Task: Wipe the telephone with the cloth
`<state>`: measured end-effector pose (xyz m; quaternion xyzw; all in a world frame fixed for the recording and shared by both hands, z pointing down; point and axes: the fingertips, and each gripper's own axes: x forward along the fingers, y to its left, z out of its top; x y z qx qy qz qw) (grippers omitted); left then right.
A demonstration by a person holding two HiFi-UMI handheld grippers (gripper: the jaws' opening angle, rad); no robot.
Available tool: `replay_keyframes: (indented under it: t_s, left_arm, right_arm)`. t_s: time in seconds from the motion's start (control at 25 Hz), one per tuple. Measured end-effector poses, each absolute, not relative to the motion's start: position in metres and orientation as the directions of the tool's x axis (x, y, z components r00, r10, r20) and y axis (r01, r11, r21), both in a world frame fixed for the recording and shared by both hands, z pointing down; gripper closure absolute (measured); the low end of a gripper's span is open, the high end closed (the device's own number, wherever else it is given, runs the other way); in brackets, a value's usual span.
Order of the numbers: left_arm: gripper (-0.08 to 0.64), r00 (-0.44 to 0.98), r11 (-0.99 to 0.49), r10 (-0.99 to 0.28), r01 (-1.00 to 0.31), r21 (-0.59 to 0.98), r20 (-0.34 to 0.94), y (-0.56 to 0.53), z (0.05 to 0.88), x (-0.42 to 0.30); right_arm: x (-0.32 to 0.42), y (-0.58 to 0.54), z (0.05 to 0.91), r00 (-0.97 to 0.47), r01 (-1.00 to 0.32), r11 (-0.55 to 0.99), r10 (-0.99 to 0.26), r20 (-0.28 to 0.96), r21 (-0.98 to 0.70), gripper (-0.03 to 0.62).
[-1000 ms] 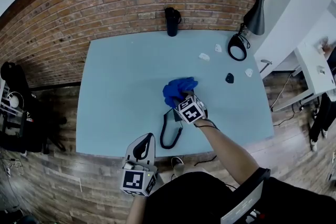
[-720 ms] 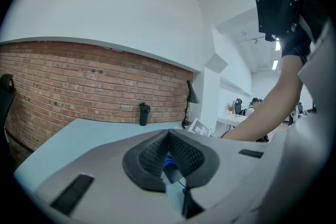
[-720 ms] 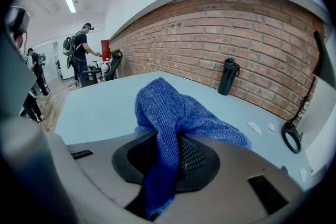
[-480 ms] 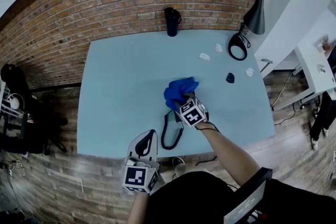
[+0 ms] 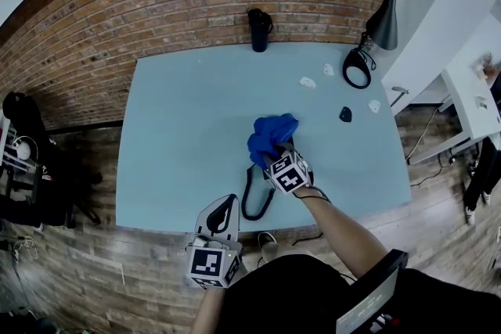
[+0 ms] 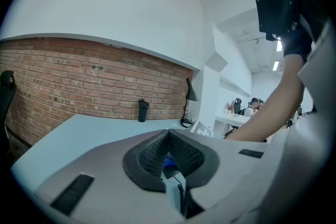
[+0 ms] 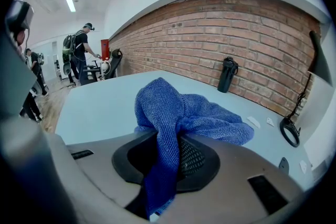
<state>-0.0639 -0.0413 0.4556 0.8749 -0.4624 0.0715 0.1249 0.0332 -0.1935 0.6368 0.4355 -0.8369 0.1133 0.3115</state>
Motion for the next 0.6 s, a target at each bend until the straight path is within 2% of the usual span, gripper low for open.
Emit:
replay_keyframes:
  t_s: [0.6]
  left_arm:
    - [0.541, 0.551, -0.529, -0.798, -0.835, 0.151, 0.245, -0.031, 0.464, -0.066]
  right_arm:
    - [0.034, -0.168, 0.65, -0.428, -0.796, 0.6, -0.644, 0.635, 0.072, 0.503]
